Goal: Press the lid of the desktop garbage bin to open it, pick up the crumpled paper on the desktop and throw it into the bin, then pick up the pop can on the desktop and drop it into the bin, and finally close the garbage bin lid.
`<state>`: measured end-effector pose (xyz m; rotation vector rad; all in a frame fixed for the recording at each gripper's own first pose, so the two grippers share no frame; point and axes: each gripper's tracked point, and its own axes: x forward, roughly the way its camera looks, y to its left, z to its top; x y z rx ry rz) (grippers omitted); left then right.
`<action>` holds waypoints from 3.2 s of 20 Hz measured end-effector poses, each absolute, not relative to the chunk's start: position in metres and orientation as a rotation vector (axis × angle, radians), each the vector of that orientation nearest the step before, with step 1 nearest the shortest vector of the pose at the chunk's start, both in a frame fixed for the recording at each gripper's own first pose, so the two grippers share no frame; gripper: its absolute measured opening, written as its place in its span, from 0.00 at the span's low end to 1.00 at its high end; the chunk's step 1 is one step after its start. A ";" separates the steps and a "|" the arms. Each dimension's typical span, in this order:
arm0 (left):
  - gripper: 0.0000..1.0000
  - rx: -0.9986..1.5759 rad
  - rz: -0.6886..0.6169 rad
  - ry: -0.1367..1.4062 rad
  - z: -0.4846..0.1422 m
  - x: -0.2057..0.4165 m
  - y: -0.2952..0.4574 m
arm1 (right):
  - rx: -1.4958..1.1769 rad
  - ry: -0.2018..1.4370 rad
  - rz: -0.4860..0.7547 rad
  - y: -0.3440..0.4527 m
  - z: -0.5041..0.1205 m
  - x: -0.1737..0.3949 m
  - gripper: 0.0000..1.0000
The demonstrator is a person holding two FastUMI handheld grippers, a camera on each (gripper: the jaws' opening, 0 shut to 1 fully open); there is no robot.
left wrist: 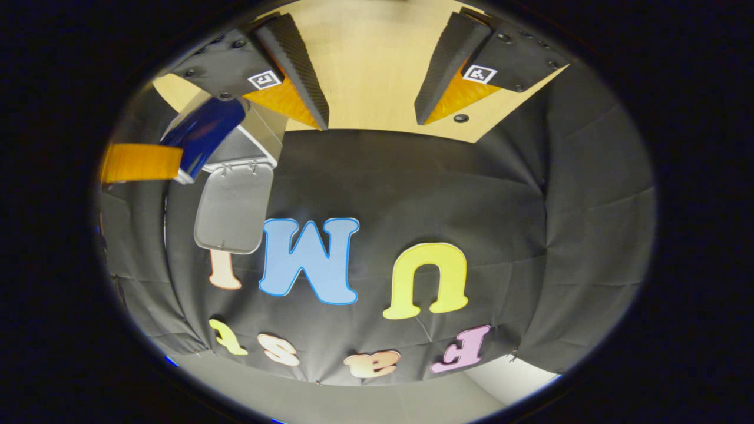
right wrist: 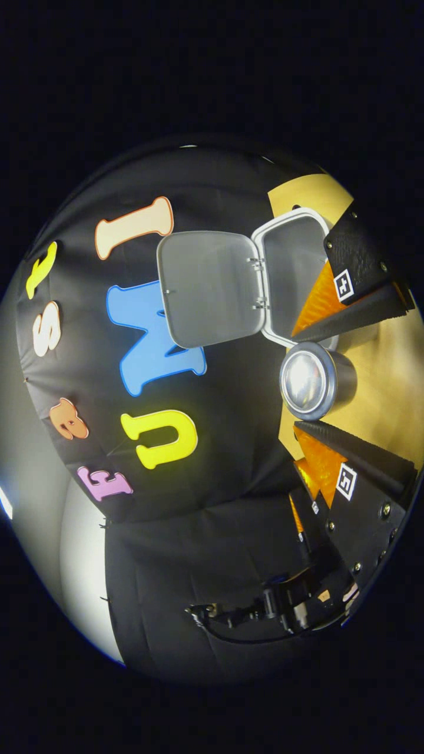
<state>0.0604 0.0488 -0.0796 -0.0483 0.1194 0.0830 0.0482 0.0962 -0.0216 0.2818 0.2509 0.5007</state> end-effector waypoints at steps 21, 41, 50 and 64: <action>1.00 -0.045 0.082 0.148 -0.091 0.076 0.049 | 0.292 0.245 0.228 -0.001 -0.051 0.142 0.84; 0.96 -0.055 0.079 0.159 -0.093 0.089 0.047 | 0.251 0.158 0.198 -0.010 -0.012 0.155 0.86; 0.96 -0.063 0.091 0.168 -0.095 0.089 0.057 | 0.255 0.106 0.197 -0.006 0.014 0.168 0.85; 0.96 -0.075 0.122 0.169 -0.082 0.098 0.086 | 0.230 -0.006 0.179 -0.001 0.066 0.210 0.85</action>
